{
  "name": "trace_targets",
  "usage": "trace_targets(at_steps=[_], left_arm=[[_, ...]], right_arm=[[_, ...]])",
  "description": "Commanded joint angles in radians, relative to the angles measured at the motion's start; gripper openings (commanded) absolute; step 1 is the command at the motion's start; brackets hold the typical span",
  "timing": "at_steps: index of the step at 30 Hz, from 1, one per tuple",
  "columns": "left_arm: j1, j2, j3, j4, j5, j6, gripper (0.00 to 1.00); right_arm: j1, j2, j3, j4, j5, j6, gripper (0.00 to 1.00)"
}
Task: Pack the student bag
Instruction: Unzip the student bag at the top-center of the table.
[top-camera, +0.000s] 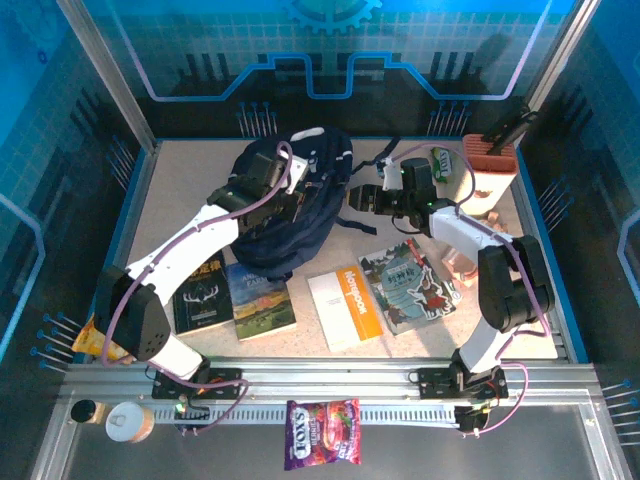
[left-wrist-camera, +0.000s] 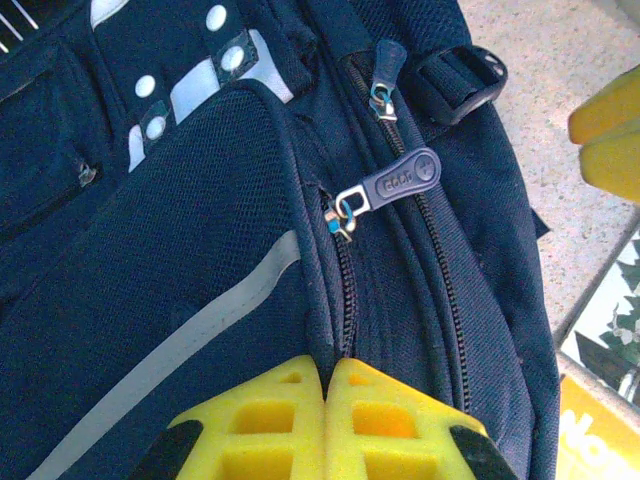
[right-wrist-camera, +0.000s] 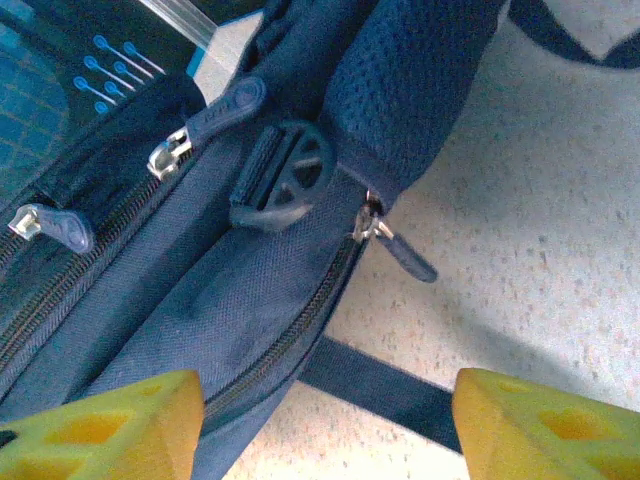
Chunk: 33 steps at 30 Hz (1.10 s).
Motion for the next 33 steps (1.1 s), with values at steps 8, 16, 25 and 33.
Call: trace_targets(at_steps=[8,16,25,33], left_arm=[[0.038,-0.070,-0.002,0.115,0.095,0.030,0.00],[0.063,-0.084,0.014,0.118,0.140,0.036,0.00],[0.083,-0.071,0.040,0.127,0.188,0.041,0.00],[0.091,-0.061,0.039,0.127,0.200,0.035,0.00]], right_arm=[[-0.061,0.136,-0.039,0.284,-0.124,-0.188,0.56],[-0.051,0.262,0.026,0.364,-0.198,-0.166,0.49],[-0.027,0.341,0.140,0.383,-0.270,-0.165,0.46],[-0.015,0.362,0.158,0.410,-0.332,-0.172,0.31]])
